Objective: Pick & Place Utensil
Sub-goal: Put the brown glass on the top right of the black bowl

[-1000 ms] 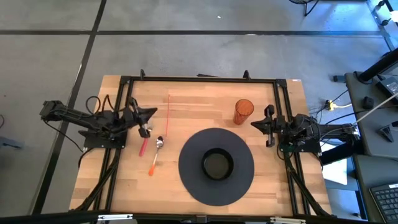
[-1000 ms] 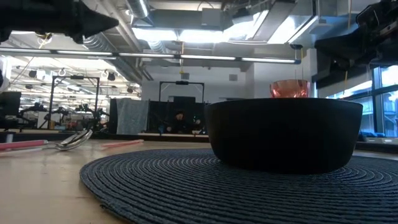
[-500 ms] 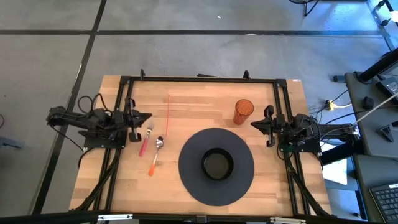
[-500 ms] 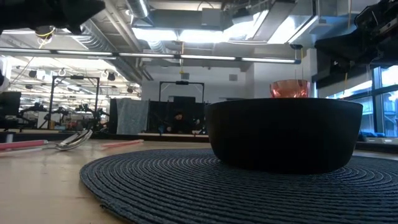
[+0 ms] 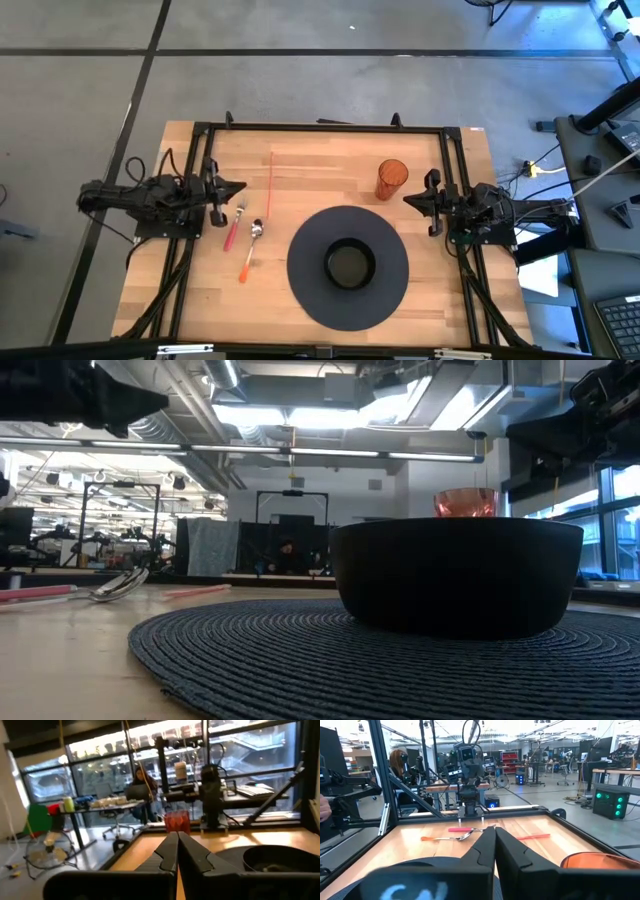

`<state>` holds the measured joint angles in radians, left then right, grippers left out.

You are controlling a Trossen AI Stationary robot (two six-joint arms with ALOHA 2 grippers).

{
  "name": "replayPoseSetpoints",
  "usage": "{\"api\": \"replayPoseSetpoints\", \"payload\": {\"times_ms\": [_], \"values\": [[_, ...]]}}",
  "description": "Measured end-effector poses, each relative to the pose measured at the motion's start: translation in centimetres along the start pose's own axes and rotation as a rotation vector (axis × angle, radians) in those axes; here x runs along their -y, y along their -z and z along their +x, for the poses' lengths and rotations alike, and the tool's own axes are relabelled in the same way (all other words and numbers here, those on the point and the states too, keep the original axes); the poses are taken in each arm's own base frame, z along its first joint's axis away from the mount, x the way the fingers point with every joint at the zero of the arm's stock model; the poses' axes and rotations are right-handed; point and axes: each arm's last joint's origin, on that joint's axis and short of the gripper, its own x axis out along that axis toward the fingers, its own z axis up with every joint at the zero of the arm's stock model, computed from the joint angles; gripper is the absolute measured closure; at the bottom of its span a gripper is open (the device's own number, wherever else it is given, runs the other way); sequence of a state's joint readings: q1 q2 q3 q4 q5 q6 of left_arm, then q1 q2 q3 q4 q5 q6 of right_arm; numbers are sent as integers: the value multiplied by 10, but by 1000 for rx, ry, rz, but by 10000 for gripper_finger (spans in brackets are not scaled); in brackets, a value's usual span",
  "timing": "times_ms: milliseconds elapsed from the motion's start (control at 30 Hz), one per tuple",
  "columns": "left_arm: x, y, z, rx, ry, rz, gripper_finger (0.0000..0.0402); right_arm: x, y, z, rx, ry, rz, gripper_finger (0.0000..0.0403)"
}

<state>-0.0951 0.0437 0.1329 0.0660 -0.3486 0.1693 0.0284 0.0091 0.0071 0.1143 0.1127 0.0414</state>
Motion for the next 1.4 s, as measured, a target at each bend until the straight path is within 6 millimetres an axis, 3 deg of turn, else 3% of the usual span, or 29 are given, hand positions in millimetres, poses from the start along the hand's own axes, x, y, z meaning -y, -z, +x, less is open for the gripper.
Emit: {"api": "replayPoseSetpoints", "payload": {"times_ms": [267, 567, 1267, 1400], "values": [[-3, 4, 1, -43, -39, 16, 398, 0, 1, 0, -8, 0, -25, 393], [-4, -6, 0, 57, -44, -18, 396, 0, 2, 0, -19, 1, -28, 393], [-5, -6, 0, 52, -69, -16, 396, 0, 2, 0, -21, 1, -45, 398], [-5, -6, 0, 53, -69, -17, 398, 2, -3, 0, 36, 56, 5, 399]]}}
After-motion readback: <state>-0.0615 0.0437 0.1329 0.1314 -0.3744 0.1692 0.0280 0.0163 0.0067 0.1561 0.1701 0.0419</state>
